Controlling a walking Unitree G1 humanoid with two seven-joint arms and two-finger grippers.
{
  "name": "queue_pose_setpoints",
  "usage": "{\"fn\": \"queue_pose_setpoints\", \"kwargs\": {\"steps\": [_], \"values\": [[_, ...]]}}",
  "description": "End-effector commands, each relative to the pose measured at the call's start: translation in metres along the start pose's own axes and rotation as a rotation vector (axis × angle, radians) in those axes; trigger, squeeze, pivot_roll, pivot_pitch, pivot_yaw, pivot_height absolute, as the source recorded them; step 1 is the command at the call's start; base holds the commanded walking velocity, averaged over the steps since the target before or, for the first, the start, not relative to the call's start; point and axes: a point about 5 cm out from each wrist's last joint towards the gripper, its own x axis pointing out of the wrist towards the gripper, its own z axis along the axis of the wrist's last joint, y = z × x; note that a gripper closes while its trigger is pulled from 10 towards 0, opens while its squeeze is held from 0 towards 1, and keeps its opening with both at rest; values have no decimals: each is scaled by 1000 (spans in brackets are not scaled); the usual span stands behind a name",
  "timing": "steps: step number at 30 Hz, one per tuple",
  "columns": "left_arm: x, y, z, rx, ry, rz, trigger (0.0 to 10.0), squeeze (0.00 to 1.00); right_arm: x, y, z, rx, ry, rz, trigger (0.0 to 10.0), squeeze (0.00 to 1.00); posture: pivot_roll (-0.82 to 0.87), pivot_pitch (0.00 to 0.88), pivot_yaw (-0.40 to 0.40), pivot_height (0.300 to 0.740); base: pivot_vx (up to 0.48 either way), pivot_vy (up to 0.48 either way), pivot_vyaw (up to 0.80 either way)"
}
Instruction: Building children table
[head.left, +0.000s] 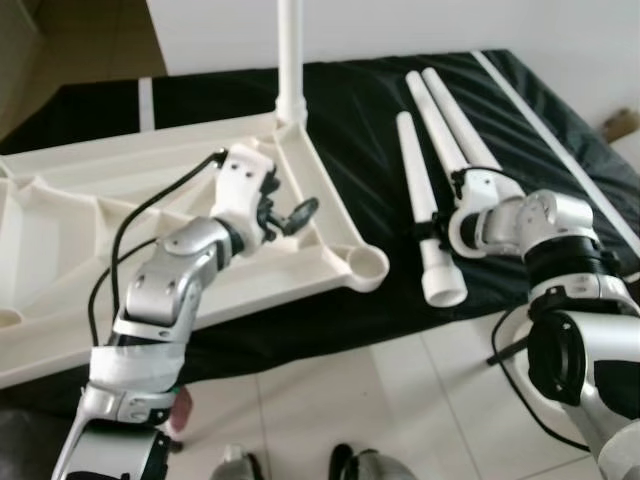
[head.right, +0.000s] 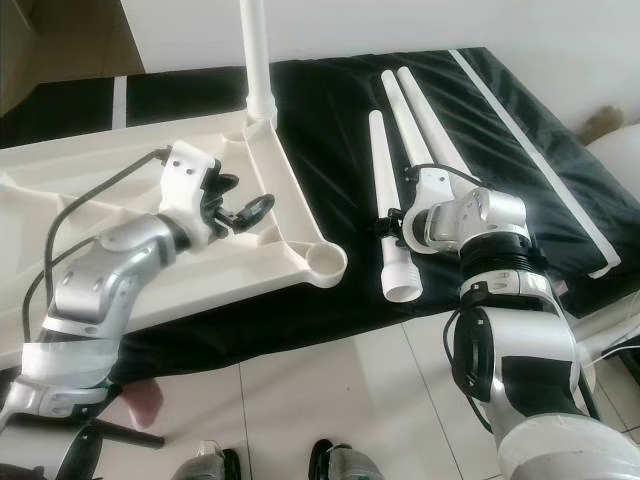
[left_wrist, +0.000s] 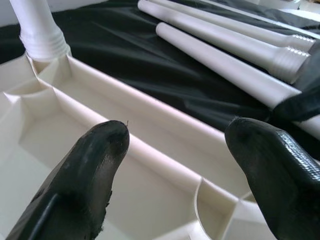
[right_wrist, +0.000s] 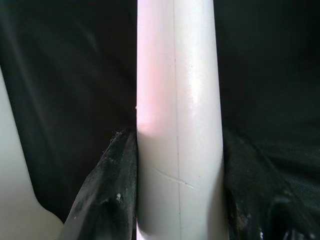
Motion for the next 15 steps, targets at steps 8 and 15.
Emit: {"fn": "queue_pose_setpoints", "kwargs": {"steps": [8,15], "values": [[-1,14,4,-21,-1,69,10000,0,-6,12,19,-29,-227,164,10000,0,31,138,-82,740,0,0,0],[2,24,5,-16,8,120,10000,0,-30,22,35,-213,-622,206,10000,0,32,118,-80,740,0,0,0]]}}
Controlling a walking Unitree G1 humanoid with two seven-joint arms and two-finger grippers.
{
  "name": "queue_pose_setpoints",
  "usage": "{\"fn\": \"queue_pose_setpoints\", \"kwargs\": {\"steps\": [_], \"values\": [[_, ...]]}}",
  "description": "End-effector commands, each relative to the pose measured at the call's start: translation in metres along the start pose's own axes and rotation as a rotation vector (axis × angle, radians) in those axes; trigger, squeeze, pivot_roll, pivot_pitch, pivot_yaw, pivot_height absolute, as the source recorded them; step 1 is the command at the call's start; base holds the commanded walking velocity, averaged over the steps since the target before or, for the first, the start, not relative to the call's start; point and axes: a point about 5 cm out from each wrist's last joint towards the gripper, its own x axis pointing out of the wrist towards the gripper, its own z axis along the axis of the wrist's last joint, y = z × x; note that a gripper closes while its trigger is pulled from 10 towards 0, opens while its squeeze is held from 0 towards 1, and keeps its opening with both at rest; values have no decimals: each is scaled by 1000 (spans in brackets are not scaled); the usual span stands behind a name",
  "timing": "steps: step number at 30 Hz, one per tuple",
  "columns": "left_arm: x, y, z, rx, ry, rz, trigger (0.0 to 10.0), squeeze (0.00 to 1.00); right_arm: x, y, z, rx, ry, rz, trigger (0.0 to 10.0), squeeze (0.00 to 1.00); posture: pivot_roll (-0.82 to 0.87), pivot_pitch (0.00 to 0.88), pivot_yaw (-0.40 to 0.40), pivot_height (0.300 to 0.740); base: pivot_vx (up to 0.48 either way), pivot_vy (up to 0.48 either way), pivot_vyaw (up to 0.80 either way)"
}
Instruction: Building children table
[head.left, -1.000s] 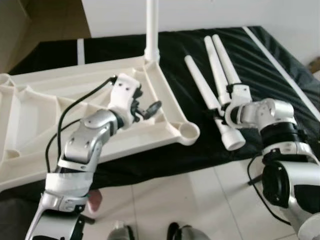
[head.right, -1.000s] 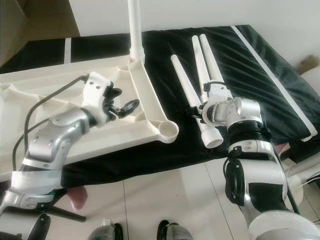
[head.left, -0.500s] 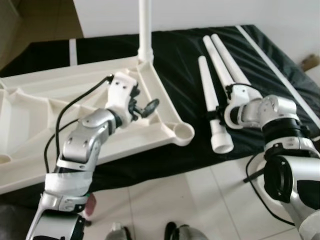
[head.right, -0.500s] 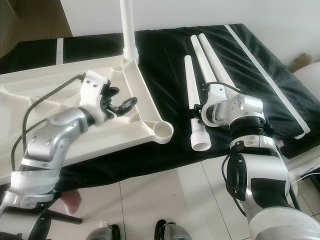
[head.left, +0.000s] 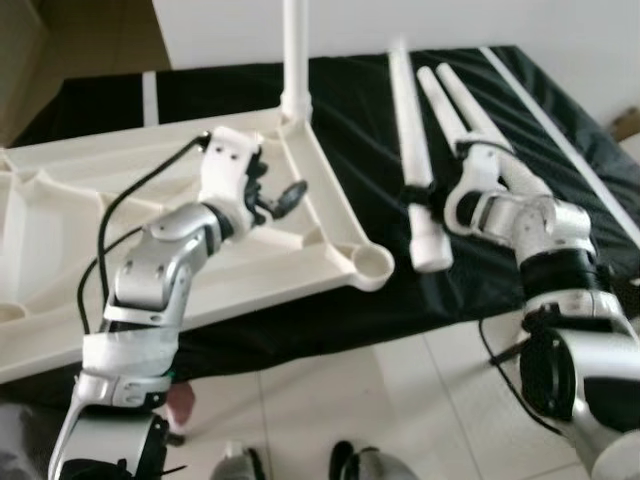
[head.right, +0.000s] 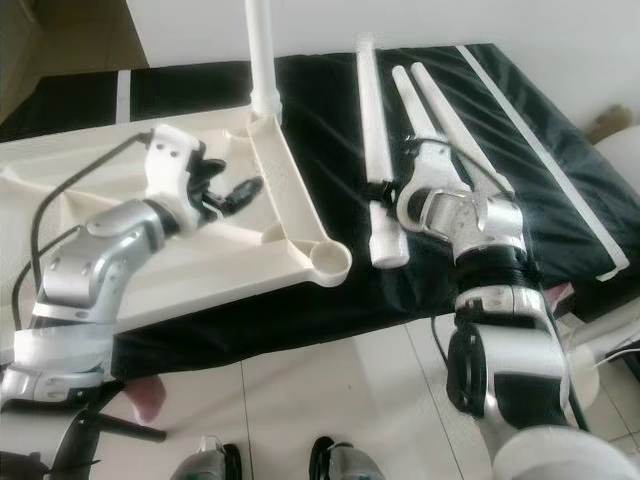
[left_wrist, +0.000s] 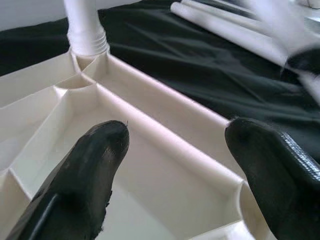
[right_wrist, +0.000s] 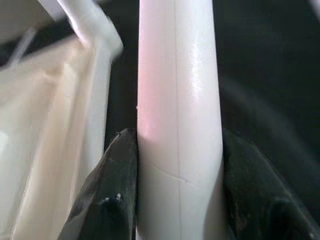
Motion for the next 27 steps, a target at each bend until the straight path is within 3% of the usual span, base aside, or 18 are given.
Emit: {"fn": "queue_pose_setpoints", "kwargs": {"steps": [1,2,3,4,10,19,27], "values": [[2,3,-1,8,9,59,10000,0,-3,4,6,-56,-75,17,10000,0,32,118,-80,740,0,0,0],[2,3,-1,8,9,59,10000,0,-3,4,6,-56,-75,17,10000,0,32,118,-80,740,0,0,0],[8,9,0,31,23,99,10000,0,-10,13,6,-61,-145,92,10000,0,31,111,-79,740,0,0,0],[11,11,1,37,29,112,10000,0,-12,16,4,-22,-137,130,10000,0,32,106,-78,740,0,0,0],[25,17,6,9,58,140,10000,0,-21,29,1,22,-168,184,10000,0,20,93,-72,740,0,0,0],[46,17,21,53,41,179,10000,0,-41,56,-8,-114,-294,272,10000,0,8,73,-61,740,0,0,0],[62,11,42,86,-11,139,10000,0,-41,70,-16,-120,-306,296,10000,0,17,52,-41,740,0,0,0]]}}
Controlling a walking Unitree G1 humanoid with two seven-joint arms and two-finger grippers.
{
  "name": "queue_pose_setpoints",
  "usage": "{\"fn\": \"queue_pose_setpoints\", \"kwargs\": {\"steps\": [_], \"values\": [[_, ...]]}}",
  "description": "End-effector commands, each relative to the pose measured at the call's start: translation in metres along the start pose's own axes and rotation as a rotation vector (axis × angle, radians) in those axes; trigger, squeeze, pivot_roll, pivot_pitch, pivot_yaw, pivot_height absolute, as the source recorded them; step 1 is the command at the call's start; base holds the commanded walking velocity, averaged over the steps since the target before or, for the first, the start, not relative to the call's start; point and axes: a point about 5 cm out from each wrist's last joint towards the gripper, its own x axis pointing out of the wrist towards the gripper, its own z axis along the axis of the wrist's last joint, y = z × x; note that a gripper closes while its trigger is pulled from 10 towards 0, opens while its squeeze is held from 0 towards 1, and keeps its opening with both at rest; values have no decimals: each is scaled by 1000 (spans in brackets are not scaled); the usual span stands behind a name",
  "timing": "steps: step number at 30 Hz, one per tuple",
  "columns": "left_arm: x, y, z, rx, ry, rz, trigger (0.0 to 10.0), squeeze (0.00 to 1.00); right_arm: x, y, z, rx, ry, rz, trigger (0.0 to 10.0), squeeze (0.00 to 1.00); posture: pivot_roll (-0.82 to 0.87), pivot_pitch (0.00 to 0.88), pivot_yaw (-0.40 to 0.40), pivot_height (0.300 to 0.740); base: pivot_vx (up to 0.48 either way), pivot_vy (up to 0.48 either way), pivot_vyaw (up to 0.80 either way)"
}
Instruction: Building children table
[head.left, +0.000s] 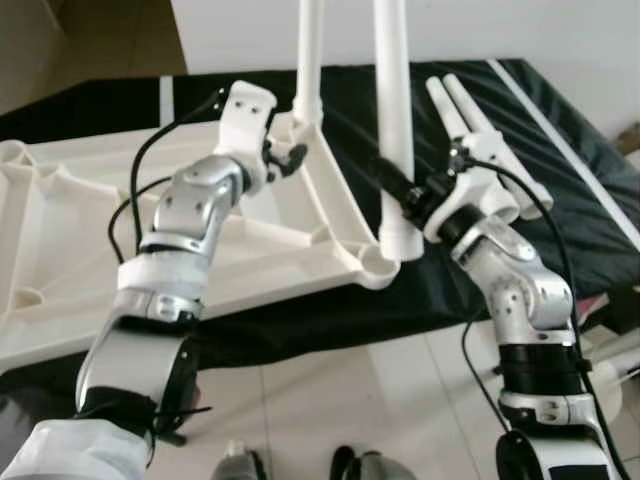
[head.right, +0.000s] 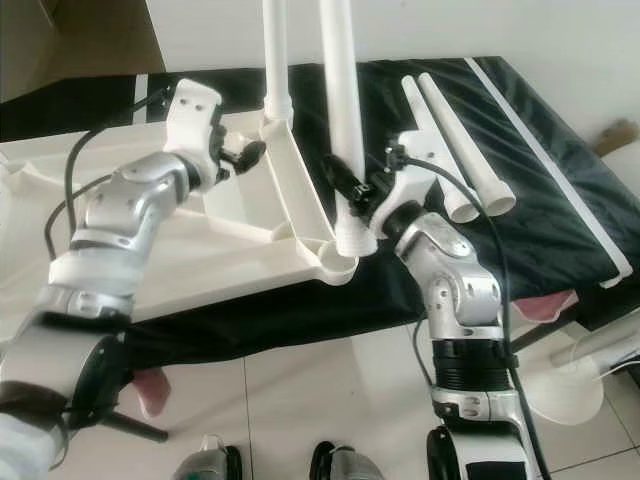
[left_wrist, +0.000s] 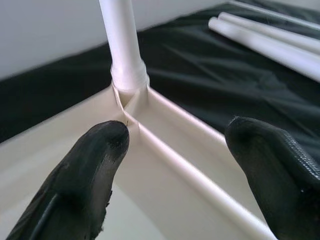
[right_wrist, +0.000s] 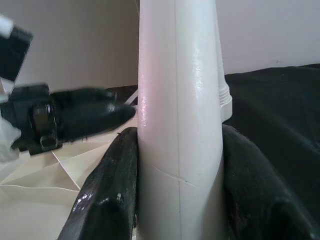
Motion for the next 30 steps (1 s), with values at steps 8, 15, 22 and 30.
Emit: {"fn": "queue_pose_setpoints", "kwargs": {"steps": [8,15,22,30], "values": [[17,-20,34,7,-77,-55,10000,0,8,16,-1,-50,-32,38,10000,0,20,30,-16,740,0,0,0],[23,-35,55,24,-136,-113,10000,0,14,24,-5,-63,-36,51,10000,0,21,25,-8,740,0,0,0],[22,-46,76,-2,-206,-170,10000,0,17,30,-9,-63,-28,51,10000,0,17,25,-2,740,0,0,0],[17,-58,93,11,-265,-225,10000,0,19,29,-13,-43,-25,26,10000,0,24,24,1,740,0,0,0]]}}
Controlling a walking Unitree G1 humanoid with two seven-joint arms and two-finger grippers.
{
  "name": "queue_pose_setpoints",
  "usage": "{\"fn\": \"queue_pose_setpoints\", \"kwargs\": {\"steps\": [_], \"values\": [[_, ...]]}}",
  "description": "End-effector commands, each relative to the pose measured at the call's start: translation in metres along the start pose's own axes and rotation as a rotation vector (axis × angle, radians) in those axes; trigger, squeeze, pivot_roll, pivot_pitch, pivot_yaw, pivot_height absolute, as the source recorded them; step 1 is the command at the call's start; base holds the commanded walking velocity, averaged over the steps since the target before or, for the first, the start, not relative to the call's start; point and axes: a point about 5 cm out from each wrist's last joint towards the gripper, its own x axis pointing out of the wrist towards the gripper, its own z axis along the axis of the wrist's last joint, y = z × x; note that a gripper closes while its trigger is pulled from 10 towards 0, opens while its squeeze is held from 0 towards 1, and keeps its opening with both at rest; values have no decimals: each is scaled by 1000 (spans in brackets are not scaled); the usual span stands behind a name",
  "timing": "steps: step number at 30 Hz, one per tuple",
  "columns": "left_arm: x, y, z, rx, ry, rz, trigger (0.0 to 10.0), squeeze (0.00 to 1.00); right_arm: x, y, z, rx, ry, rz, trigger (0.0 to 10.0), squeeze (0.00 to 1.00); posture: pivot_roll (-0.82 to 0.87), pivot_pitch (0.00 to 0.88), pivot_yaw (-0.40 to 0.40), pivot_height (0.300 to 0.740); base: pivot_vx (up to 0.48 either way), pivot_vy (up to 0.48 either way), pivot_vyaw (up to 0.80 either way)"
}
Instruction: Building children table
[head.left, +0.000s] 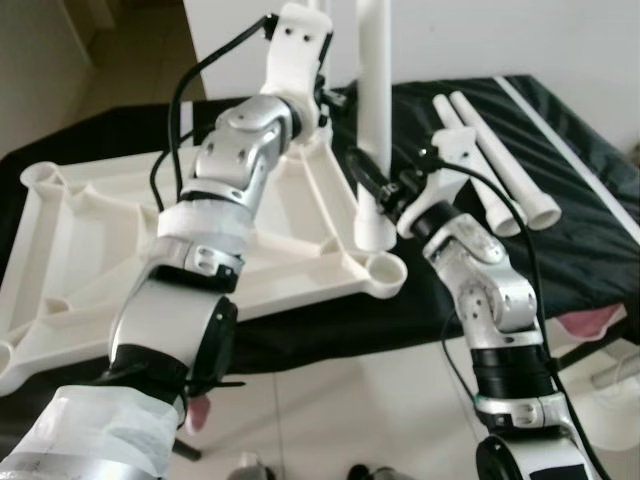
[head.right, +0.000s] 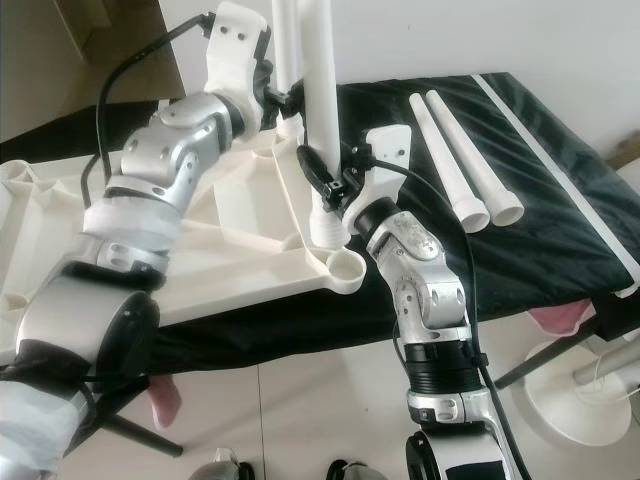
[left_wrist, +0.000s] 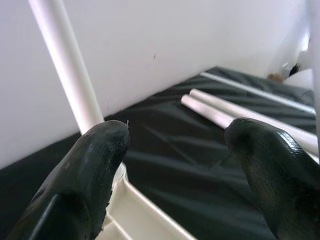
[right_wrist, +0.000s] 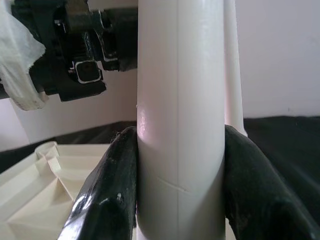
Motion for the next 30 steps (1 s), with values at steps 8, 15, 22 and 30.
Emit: {"fn": "queue_pose_setpoints", "kwargs": {"steps": [8,15,22,30], "values": [[0,-24,36,31,-119,-129,10000,0,4,7,-17,26,69,9,10000,0,36,33,-2,740,0,0,0],[-1,-32,38,43,-126,-153,10000,0,6,5,-23,16,108,-6,10000,0,44,45,-4,740,0,0,0],[-2,-36,39,45,-123,-158,10000,0,8,4,-22,12,104,-4,10000,0,46,48,2,740,0,0,0],[-2,-34,39,57,-121,-146,10000,0,9,3,-19,15,80,-8,10000,0,44,41,8,740,0,0,0]]}}
